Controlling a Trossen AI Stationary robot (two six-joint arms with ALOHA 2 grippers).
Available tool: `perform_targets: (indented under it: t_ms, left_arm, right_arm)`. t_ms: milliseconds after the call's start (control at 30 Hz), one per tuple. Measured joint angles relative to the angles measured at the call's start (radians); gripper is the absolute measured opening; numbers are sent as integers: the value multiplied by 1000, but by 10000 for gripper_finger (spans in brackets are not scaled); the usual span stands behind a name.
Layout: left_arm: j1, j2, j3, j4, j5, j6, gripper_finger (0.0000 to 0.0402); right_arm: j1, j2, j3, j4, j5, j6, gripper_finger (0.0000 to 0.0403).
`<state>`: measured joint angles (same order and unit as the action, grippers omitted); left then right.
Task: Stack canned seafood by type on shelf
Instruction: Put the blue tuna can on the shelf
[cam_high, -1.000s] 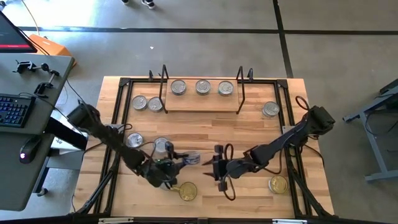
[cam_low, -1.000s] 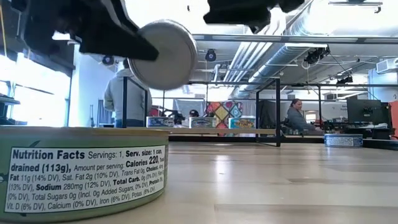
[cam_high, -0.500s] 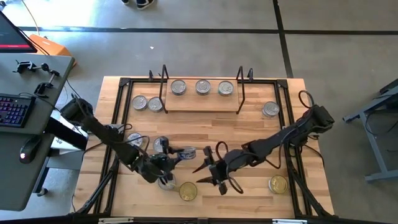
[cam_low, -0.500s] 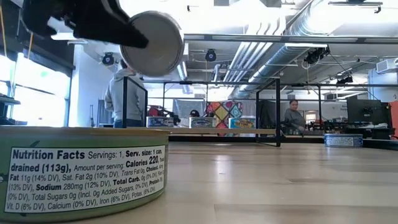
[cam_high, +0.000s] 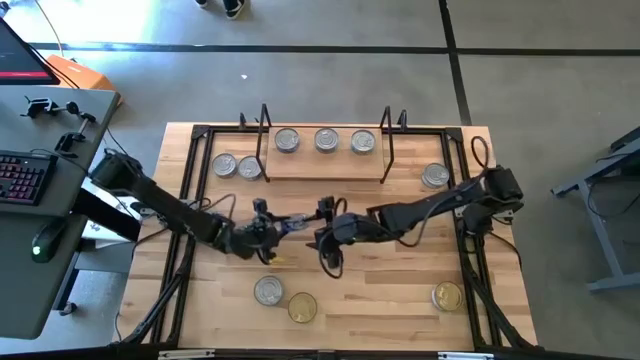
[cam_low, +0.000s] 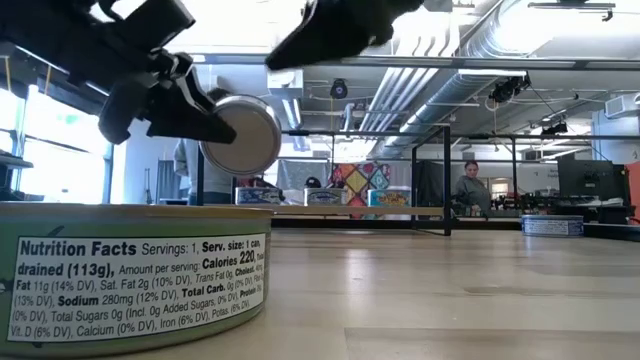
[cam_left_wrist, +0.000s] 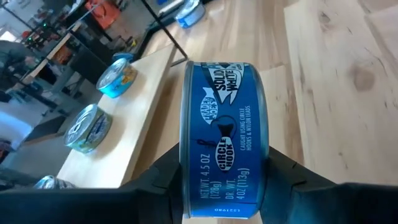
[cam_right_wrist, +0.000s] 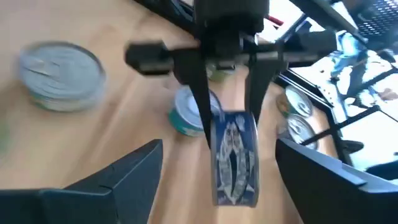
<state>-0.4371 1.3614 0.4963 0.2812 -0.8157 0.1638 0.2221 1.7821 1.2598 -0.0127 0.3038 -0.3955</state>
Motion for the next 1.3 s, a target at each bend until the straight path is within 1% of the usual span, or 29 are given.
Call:
perform_targets:
  t_ms: [100,200,300,433,533,600,667,733,800,867,900,933,1033,1167,1300]
  left_arm:
    - [12,-54,-48,57,32,49,124]
    - [13,-92,-59,59,36,108,124]
    - [13,-108,-59,69,32,162,124]
    - [23,-112,-57,62,19,165,127]
    - [32,-112,-57,57,32,134,133]
    - [32,-111,-57,54,35,116,139]
    - [31,-110,-57,48,40,109,146]
    - [25,-111,-56,35,12,102,156]
    - [11,-120,-48,-3,-69,80,167]
    - [-6,-141,-29,-97,-168,47,179]
    - [-14,-154,-17,-158,-198,36,184]
    - [-22,-167,4,-210,-205,21,189]
    - [-37,-213,52,-334,-210,-42,200]
    - [-67,-258,85,-514,-208,-129,203]
    - [-110,-307,115,-644,-225,-275,200]
  right_arm:
    - [-57,35,0,48,-12,-56,306]
    - [-113,71,0,123,-107,-97,297]
    - [-148,99,0,180,-163,-110,274]
    - [-164,105,5,178,-189,-111,220]
    - [-158,105,7,184,-218,-106,165]
    - [-149,105,8,169,-219,-100,128]
    - [-140,105,11,151,-182,-98,121]
    - [-122,103,11,146,-97,-105,121]
    - [-100,99,11,145,15,-124,121]
    - [-91,95,12,129,130,-153,121]
    - [-93,93,11,110,182,-163,121]
    - [-97,93,17,97,204,-164,121]
    - [-111,94,28,42,215,-161,121]
    - [-125,96,29,100,189,-183,121]
    - [-187,137,32,166,174,-231,121]
